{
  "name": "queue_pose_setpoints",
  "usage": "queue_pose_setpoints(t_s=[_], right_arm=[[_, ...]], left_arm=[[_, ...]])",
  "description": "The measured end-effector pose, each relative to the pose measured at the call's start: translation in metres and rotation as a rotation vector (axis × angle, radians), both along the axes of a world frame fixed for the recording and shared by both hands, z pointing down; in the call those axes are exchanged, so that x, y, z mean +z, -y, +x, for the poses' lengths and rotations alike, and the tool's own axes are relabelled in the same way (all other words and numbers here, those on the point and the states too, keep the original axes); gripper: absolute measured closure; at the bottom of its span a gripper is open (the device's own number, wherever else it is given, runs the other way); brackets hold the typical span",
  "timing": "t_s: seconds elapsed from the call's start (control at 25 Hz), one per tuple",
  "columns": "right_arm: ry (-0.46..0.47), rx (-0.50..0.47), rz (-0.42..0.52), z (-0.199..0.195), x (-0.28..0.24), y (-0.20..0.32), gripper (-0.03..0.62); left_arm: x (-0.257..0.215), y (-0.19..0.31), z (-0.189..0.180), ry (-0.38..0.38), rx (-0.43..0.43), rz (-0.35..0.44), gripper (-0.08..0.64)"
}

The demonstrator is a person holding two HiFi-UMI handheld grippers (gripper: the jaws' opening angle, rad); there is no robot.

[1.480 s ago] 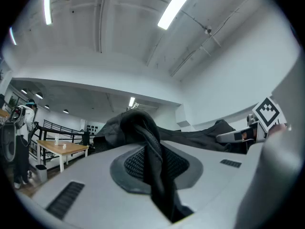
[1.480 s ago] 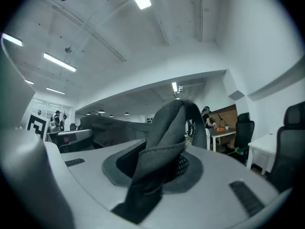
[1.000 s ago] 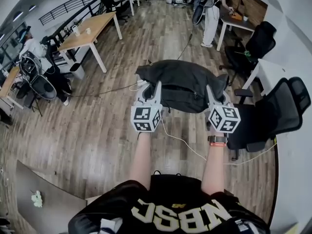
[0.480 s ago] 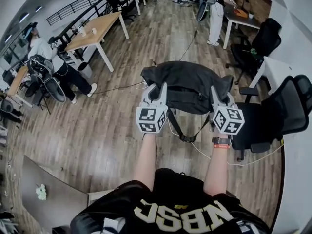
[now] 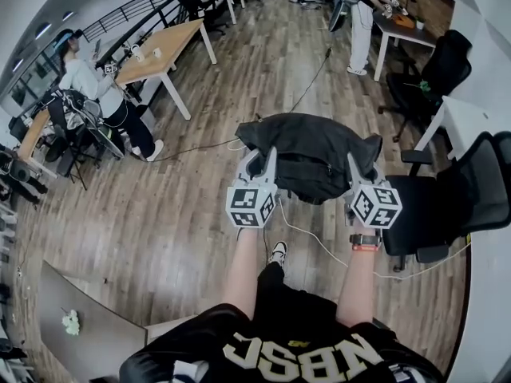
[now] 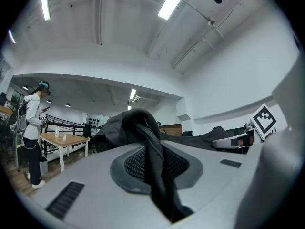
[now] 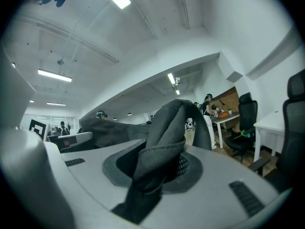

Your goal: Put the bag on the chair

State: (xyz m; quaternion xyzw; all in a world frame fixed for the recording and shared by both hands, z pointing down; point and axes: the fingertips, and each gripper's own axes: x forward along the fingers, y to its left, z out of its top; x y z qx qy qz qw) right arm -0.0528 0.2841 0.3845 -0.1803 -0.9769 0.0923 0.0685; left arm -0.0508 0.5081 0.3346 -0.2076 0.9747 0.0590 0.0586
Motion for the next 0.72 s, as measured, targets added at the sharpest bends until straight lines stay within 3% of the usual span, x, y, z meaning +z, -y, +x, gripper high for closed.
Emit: queue_pose_setpoints(t_s=[0.4, 0.72], right_arm=[[0.017, 0.054, 0.025, -0.129, -0.021, 0.001, 0.488], [0.003, 0.105, 0.007, -0.200, -0.014, -0.012, 0.488]], left_arm=[[-0.012, -0.002, -0.145, 0.024, 0.069, 0.066, 0.499], [-0.010, -0.013, -0.226, 0.021, 0.124, 0.069, 0.499]])
